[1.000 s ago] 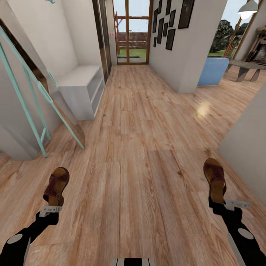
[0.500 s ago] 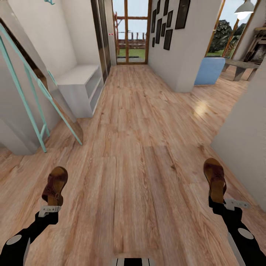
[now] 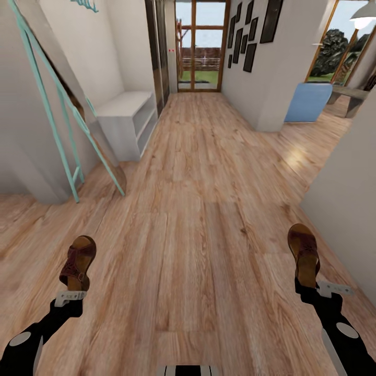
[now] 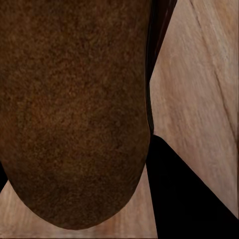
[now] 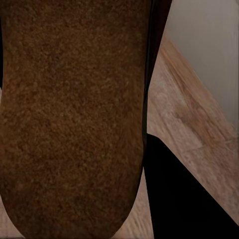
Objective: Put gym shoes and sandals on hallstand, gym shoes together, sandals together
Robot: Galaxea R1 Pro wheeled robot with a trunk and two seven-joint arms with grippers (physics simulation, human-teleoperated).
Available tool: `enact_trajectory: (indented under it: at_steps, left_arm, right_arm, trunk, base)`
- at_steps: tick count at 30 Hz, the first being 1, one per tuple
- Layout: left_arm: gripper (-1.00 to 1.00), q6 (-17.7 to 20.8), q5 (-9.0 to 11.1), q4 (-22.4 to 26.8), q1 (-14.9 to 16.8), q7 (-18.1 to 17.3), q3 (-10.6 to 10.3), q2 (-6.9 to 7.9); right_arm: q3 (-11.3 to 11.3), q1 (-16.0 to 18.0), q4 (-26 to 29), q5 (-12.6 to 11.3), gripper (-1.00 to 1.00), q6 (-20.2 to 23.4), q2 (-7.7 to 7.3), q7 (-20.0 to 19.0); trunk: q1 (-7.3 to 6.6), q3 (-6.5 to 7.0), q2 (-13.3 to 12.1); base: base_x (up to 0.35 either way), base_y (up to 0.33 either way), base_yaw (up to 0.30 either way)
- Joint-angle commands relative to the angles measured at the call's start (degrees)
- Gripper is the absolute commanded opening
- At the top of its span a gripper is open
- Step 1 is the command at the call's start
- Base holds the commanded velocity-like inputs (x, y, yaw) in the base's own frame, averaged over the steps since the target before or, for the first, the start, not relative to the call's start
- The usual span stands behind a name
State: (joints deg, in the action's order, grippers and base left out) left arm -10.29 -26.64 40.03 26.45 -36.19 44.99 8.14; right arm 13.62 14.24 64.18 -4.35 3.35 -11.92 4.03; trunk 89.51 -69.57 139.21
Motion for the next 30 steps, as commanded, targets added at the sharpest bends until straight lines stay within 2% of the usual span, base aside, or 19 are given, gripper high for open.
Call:
enact_trajectory:
  at_steps: [1,30]
  left_arm:
    - [-1.0,-0.43,-0.69,0.04,0.09,-0.3,0.36,-0.05]
    - [-1.0,-0.43,-0.69,0.13,0.09,-0.28,0.34,-0.51]
  right_arm:
    - [-0.08,0.0,0.07,-0.66,-1.0,0.26,-0.03,0.27]
    - [-0.13,0.0,-0.05,-0.66,-1.0,0.26,-0.03,0.27]
  trunk:
    - [-0.04,0.02,0.02]
    - [-0.04,1.93,0.02]
  base:
    - [-0.236,-0.202,0.226]
    - [-0.184,-0.232,0.197]
